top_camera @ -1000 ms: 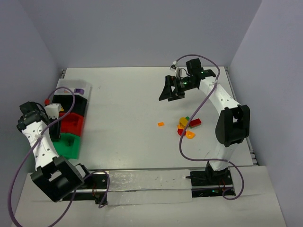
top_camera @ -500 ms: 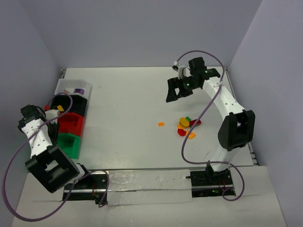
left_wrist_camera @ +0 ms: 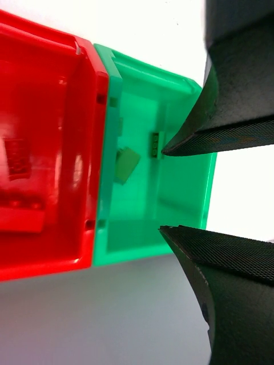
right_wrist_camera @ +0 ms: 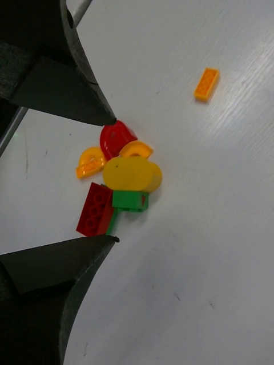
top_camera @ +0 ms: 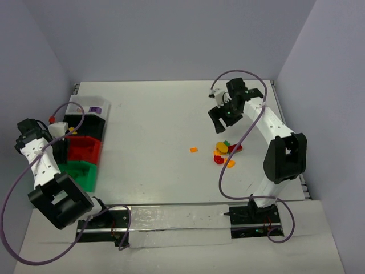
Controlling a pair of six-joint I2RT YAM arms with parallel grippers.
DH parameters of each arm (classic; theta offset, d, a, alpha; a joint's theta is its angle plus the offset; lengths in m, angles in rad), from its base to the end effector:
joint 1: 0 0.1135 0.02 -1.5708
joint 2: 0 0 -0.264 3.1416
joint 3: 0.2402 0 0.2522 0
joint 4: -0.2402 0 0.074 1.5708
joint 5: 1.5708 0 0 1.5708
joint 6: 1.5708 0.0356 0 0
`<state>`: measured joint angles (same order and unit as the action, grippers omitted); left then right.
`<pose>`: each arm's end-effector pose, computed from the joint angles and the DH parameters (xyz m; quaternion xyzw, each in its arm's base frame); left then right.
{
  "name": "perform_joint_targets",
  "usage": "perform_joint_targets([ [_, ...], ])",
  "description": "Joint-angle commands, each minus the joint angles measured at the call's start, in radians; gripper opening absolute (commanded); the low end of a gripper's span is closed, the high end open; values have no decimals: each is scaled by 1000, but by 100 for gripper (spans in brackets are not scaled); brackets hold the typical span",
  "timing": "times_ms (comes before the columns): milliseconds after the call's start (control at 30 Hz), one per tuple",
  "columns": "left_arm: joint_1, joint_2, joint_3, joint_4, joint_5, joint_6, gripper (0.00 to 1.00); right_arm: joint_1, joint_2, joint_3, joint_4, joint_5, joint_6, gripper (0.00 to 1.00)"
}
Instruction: Sort the legos into containers by color
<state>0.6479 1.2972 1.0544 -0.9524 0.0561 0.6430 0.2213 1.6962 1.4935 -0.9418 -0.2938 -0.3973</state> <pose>0.1934 0.1439 0.2651 0.0028 0.9820 0.0903 0.1657 0.3389 0.0868 0.2865 -0.3238 0.9115 0.1241 0.2210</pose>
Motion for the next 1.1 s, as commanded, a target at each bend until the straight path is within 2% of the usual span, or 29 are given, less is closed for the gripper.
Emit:
perform_joint_targets([
  [0,4,-9,54,-40,70,70,59,-14,-49,-53,-53,127,-168,76],
  [67,4,-12,66,-76,105,99,59,-26,-66,-70,-92,142,-254,72],
  [233,-8,13,162,-221,269,174,61,-92,-122,-128,-172,184,-665,71],
  [333,-29,22,202,-258,335,187,62,-101,-139,-185,-161,220,-862,74],
  [433,-55,9,206,-253,368,184,62,-95,-133,-209,-167,211,-964,79],
  [700,-114,-8,199,-235,375,147,62,-65,14,-180,-165,172,-1004,84],
  [1067,-120,28,229,-224,406,93,63,-14,67,-216,-117,173,-1005,84],
])
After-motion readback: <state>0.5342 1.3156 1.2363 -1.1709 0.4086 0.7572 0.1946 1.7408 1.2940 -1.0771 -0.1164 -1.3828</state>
